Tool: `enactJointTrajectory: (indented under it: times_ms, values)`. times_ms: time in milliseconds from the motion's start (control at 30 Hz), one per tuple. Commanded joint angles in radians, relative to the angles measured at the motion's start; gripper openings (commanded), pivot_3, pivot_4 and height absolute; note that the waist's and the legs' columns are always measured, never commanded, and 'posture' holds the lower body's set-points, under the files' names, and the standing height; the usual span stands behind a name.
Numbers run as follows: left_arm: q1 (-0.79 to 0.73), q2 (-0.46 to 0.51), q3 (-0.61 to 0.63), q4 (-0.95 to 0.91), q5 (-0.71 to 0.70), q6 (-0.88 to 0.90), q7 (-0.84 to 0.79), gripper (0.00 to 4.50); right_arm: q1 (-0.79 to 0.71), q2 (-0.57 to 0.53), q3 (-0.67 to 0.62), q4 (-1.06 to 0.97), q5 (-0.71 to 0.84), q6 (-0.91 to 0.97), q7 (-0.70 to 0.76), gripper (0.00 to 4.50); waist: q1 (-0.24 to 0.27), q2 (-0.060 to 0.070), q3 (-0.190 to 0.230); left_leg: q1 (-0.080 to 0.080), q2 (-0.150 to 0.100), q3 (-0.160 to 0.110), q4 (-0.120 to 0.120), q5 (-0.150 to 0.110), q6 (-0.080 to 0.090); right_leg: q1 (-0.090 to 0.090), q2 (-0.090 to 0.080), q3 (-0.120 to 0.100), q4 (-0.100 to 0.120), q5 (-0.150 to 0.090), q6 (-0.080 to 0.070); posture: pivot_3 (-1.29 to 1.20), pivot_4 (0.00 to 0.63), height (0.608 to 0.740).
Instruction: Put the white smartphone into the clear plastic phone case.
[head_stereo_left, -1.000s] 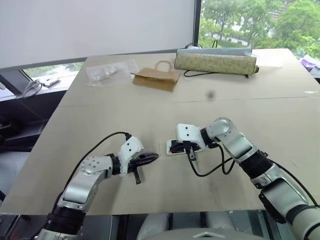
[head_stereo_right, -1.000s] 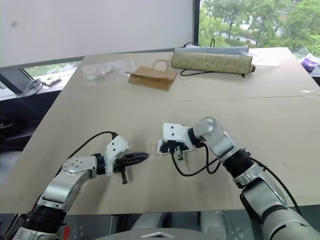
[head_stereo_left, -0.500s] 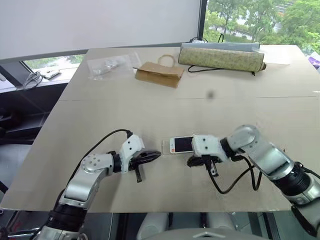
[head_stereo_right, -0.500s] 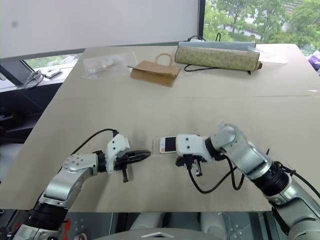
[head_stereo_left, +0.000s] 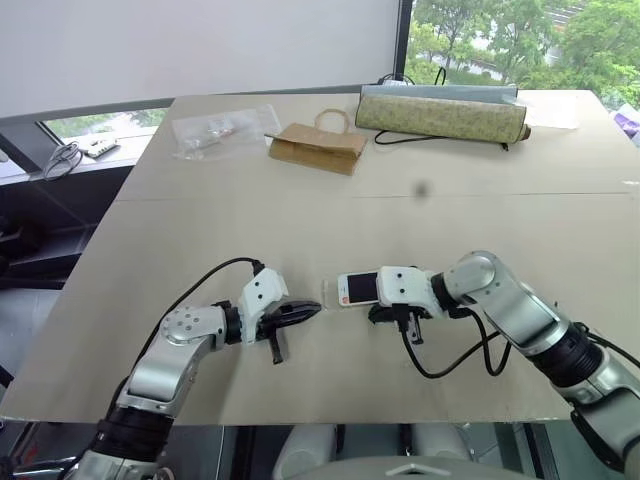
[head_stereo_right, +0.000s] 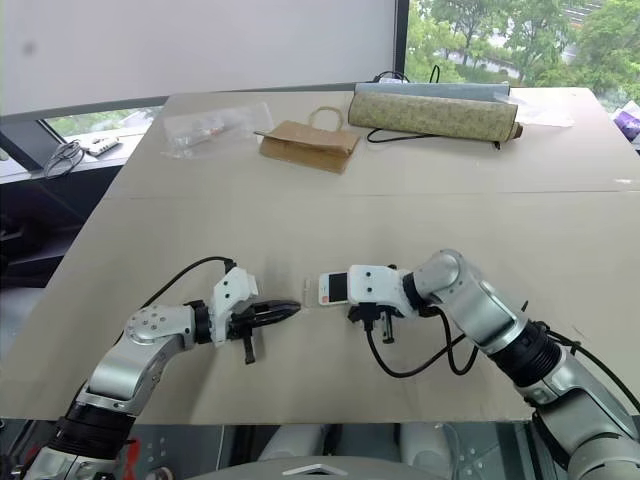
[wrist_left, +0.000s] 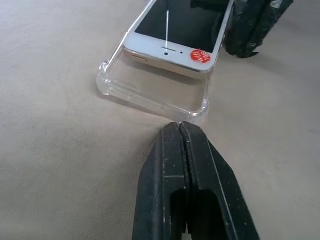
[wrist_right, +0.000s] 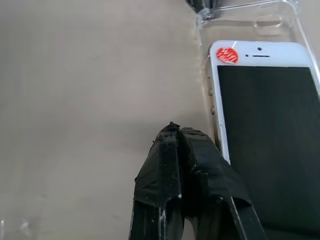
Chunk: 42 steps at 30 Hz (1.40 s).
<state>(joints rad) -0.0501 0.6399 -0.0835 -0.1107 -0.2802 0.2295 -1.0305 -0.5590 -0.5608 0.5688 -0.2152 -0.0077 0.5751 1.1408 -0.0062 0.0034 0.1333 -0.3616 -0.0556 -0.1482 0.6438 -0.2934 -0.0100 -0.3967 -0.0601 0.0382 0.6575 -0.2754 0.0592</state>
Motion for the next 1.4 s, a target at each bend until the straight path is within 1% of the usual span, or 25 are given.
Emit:
enactJointTrajectory:
  times_ms: [33, 233, 333, 533, 667, 933, 1133, 1300, 1400]
  values:
    - [0.015, 0.009, -0.009, 0.017, 0.014, 0.016, 0.008, 0.0, -0.027, 0.019, -0.045, -0.016, 0.033, 0.014, -0.008, 0.06, 0.0, 0.0, 0.0, 0.0, 0.0, 0.0, 0.0, 0.0, 0.0, 0.0, 0.0, 0.0, 0.0, 0.0, 0.0, 0.0, 0.15, 0.74]
    - [0.014, 0.008, -0.009, 0.015, 0.013, 0.016, 0.011, 0.0, -0.026, 0.036, -0.055, -0.037, 0.065, 0.042, -0.017, 0.06, 0.001, 0.0, 0.001, 0.0, 0.0, 0.0, 0.0, 0.0, 0.0, 0.0, 0.0, 0.0, 0.0, 0.0, 0.0, 0.0, 0.15, 0.74]
    - [0.014, 0.006, -0.01, 0.014, 0.013, 0.016, 0.013, 0.0, -0.013, 0.015, -0.078, -0.074, 0.105, 0.07, -0.002, 0.06, 0.001, 0.0, 0.002, -0.001, 0.0, 0.0, 0.0, 0.0, 0.0, 0.0, 0.0, 0.0, 0.0, 0.0, 0.0, 0.0, 0.15, 0.74]
    - [0.013, 0.004, -0.013, 0.015, 0.013, 0.016, 0.013, 0.0, -0.008, -0.019, -0.085, -0.102, 0.126, 0.077, -0.017, 0.06, 0.001, 0.0, 0.002, -0.001, 0.0, 0.0, 0.0, 0.0, 0.001, 0.0, 0.0, 0.0, 0.0, 0.0, 0.0, 0.0, 0.15, 0.74]
    - [0.01, 0.003, -0.013, 0.018, 0.013, 0.015, 0.013, 0.0, -0.02, 0.017, -0.09, -0.103, 0.144, 0.077, -0.043, 0.06, 0.001, 0.0, 0.002, -0.001, 0.0, -0.001, 0.0, 0.0, 0.0, 0.0, 0.0, 0.0, 0.0, 0.0, 0.0, 0.0, 0.15, 0.74]
    - [0.001, 0.002, -0.014, 0.021, 0.013, 0.019, 0.013, 0.0, -0.048, 0.112, -0.012, 0.0, 0.081, -0.011, -0.094, 0.06, 0.001, 0.0, 0.002, 0.0, 0.0, -0.001, 0.0, 0.0, 0.0, 0.0, 0.0, -0.001, 0.0, 0.0, 0.0, 0.0, 0.15, 0.74]
    - [0.0, 0.001, -0.015, 0.016, 0.011, 0.024, 0.016, 0.0, -0.067, 0.122, 0.029, 0.099, 0.015, -0.069, -0.101, 0.06, 0.001, 0.0, 0.002, 0.0, 0.0, -0.001, 0.001, 0.0, 0.0, 0.0, 0.0, -0.001, 0.0, 0.0, 0.0, 0.0, 0.15, 0.74]
    - [0.004, 0.002, -0.013, 0.011, 0.01, 0.027, 0.018, 0.0, -0.071, 0.153, -0.016, 0.078, 0.076, -0.018, -0.083, 0.06, 0.0, 0.0, 0.002, 0.0, 0.0, -0.001, 0.001, 0.0, 0.0, 0.0, 0.0, -0.001, 0.001, 0.0, 0.0, 0.0, 0.15, 0.74]
    - [0.007, 0.002, -0.013, 0.008, 0.009, 0.029, 0.019, 0.0, -0.078, 0.143, -0.004, 0.087, 0.061, -0.013, -0.079, 0.06, 0.0, 0.0, 0.002, 0.0, 0.0, -0.001, 0.001, 0.0, 0.0, 0.0, 0.0, -0.001, 0.001, 0.0, 0.0, 0.0, 0.15, 0.74]
